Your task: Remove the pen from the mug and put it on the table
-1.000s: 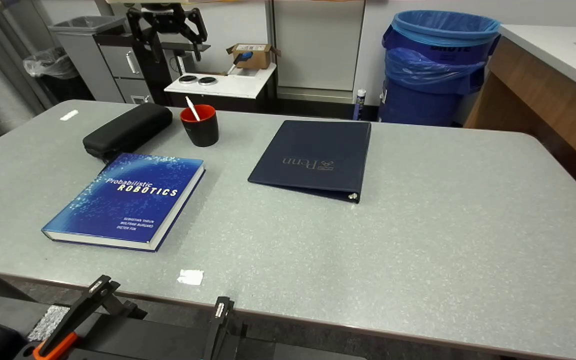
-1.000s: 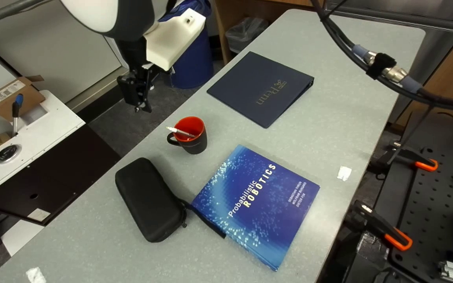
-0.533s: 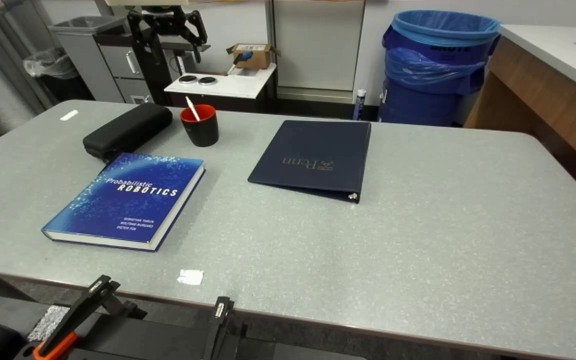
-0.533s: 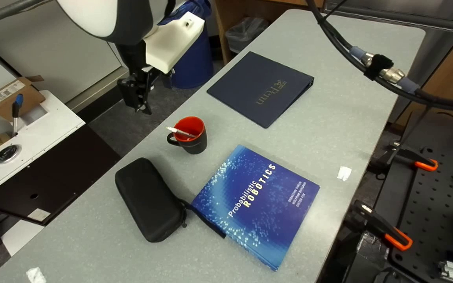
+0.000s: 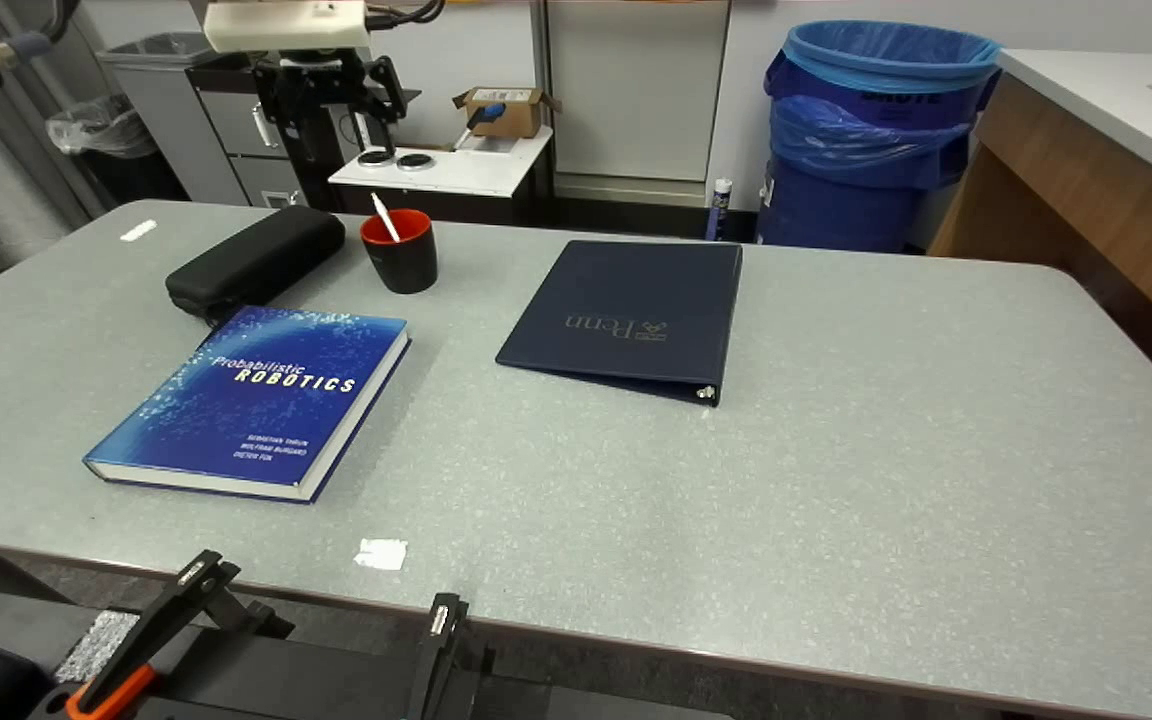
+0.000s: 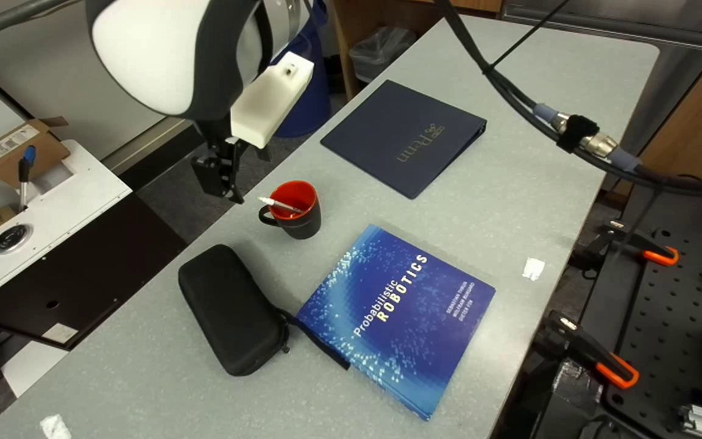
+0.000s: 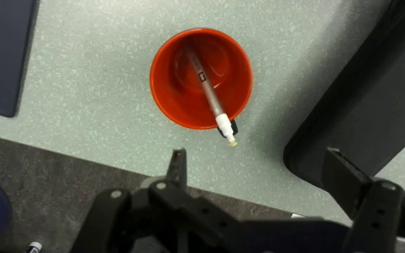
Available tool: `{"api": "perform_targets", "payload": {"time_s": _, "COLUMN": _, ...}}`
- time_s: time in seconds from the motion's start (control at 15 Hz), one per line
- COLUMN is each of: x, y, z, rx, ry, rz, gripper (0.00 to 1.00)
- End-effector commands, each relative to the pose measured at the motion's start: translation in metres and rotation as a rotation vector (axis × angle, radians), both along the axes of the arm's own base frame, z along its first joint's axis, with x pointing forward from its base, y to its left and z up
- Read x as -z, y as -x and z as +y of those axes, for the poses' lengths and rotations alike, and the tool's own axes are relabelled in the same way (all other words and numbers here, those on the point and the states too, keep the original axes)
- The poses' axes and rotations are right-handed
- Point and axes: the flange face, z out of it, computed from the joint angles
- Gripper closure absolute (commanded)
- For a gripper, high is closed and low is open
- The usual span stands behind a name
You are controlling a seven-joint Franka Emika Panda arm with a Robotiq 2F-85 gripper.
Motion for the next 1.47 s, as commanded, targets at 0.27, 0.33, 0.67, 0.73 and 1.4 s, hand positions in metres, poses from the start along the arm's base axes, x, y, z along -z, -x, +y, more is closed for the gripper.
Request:
{"api": "perform_targets", "payload": {"time_s": 0.27, "x": 0.044, "y": -0.017, "z": 0.014, "rx": -0.025, "ry": 0.119, "rz": 0.009, "gripper": 0.0}}
{"api": "perform_targets", "payload": {"time_s": 0.33, "x": 0.048, "y": -0.018, "z": 0.015, "rx": -0.032, "ry": 0.119, "rz": 0.007, "gripper": 0.0}}
{"api": "perform_targets", "payload": {"time_s": 0.67, "x": 0.054, "y": -0.022, "z": 0.016, "rx": -0.043, "ry": 0.106, "rz": -0.001, "gripper": 0.28}}
{"api": "perform_targets", "payload": {"time_s": 0.73, "x": 0.053, "y": -0.022, "z": 0.016, "rx": -0.044, "ry": 0.106, "rz": -0.006, "gripper": 0.31}}
{"api": "perform_targets", "payload": {"time_s": 1.4, "x": 0.05, "y": -0.025, "z": 0.014, "rx": -0.045, "ry": 0.106, "rz": -0.011, "gripper": 1.0}}
